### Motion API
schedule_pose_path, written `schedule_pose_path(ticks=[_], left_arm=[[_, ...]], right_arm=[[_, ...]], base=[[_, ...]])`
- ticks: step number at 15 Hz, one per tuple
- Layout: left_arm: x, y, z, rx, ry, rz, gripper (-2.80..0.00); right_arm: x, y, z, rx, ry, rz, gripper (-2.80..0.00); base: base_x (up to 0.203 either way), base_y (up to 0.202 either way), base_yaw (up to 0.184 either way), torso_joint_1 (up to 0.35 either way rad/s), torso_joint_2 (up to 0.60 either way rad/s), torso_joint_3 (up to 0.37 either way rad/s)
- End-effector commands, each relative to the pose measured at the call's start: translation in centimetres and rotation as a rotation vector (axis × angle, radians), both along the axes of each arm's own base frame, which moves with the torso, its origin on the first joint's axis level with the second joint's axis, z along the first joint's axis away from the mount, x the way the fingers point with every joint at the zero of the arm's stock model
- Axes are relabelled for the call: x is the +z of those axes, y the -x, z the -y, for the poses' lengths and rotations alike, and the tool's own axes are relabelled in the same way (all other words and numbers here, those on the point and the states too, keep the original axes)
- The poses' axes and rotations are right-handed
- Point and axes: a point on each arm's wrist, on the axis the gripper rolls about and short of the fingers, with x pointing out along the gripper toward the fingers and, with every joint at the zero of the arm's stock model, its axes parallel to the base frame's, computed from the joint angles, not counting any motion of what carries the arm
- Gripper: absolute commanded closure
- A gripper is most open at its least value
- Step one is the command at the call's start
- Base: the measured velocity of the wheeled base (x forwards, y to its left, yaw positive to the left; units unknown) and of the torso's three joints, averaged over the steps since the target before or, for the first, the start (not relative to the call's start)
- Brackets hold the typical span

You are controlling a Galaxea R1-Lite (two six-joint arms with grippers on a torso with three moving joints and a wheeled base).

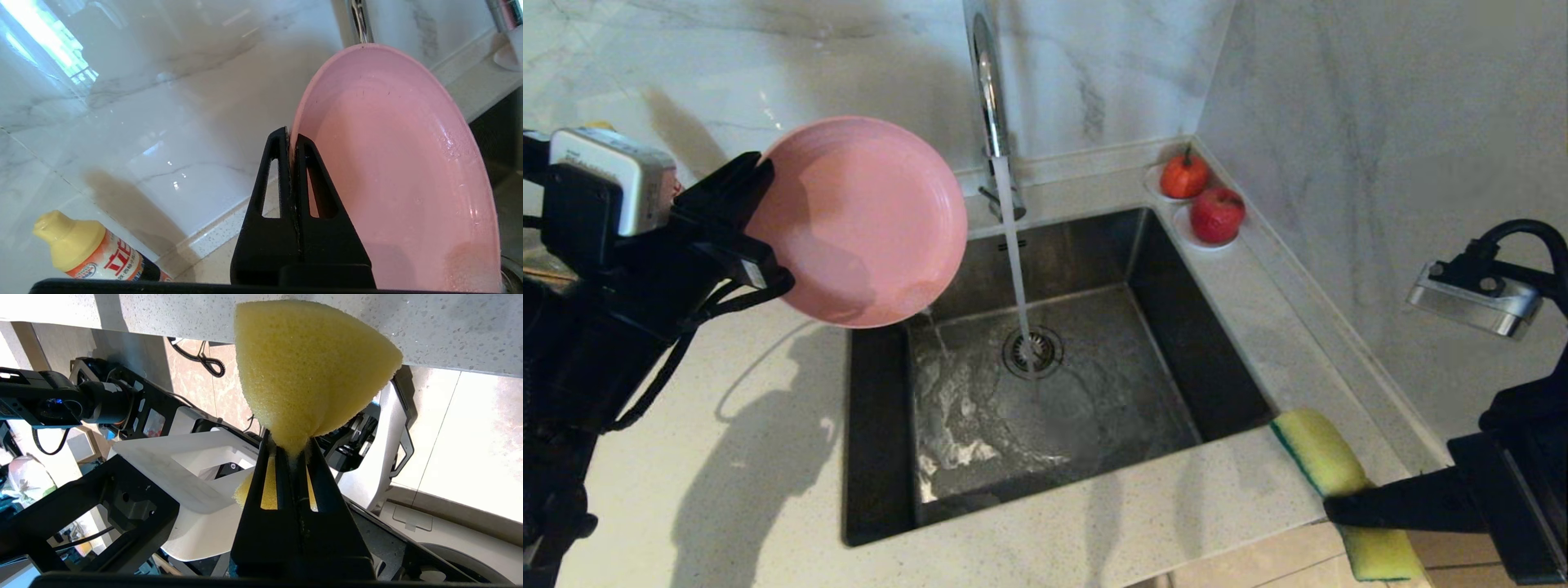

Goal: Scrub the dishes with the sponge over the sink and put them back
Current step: Rinse the plate

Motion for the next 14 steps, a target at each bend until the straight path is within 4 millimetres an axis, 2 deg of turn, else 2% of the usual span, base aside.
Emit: schedule_pose_path(ticks=[1,3,5,7,8,9,11,12,14], left_arm=[[0.3,0.9,-0.1,0.003,-0.001,0.021,0.0],[-0.1,0.9,-0.2,0.006,-0.002,-0.008,0.0],[-1.4,-0.1,-0.5,0.043,0.012,-0.117,0.0],[-2.2,-1.2,-1.0,0.044,0.13,-0.26,0.0],[-2.1,-1.8,-1.3,0.02,0.244,-0.362,0.0],[-1.9,-2.4,-1.7,0.014,0.355,-0.479,0.0],[0.0,-2.2,-3.2,0.024,0.613,-0.643,0.0],[1.4,-1.2,-4.0,0.023,0.697,-0.645,0.0],[2.4,0.6,-5.2,0.071,0.756,-0.676,0.0]], right_arm=[[-0.2,0.0,0.0,0.0,0.004,-0.011,0.0],[-0.6,0.2,0.2,-0.003,0.015,-0.018,0.0],[-0.8,0.4,0.5,-0.005,0.017,-0.02,0.0],[-0.8,0.7,0.7,-0.003,0.014,-0.018,0.0],[-0.7,0.8,0.9,-0.003,0.01,-0.012,0.0],[-0.7,0.8,0.9,-0.003,0.012,-0.012,0.0],[-0.7,0.8,0.9,-0.004,0.012,-0.01,0.0],[-0.7,0.9,1.0,-0.004,0.01,-0.008,0.0],[-0.8,0.9,1.0,-0.006,0.013,-0.011,0.0]], base=[[0.0,0.0,0.0,0.0,0.0,0.0],[0.0,0.0,0.0,0.0,0.0,0.0],[0.0,0.0,0.0,0.0,0.0,0.0],[0.0,0.0,0.0,0.0,0.0,0.0],[0.0,0.0,0.0,0.0,0.0,0.0],[0.0,0.0,0.0,0.0,0.0,0.0],[0.0,0.0,0.0,0.0,0.0,0.0],[0.0,0.0,0.0,0.0,0.0,0.0],[0.0,0.0,0.0,0.0,0.0,0.0]])
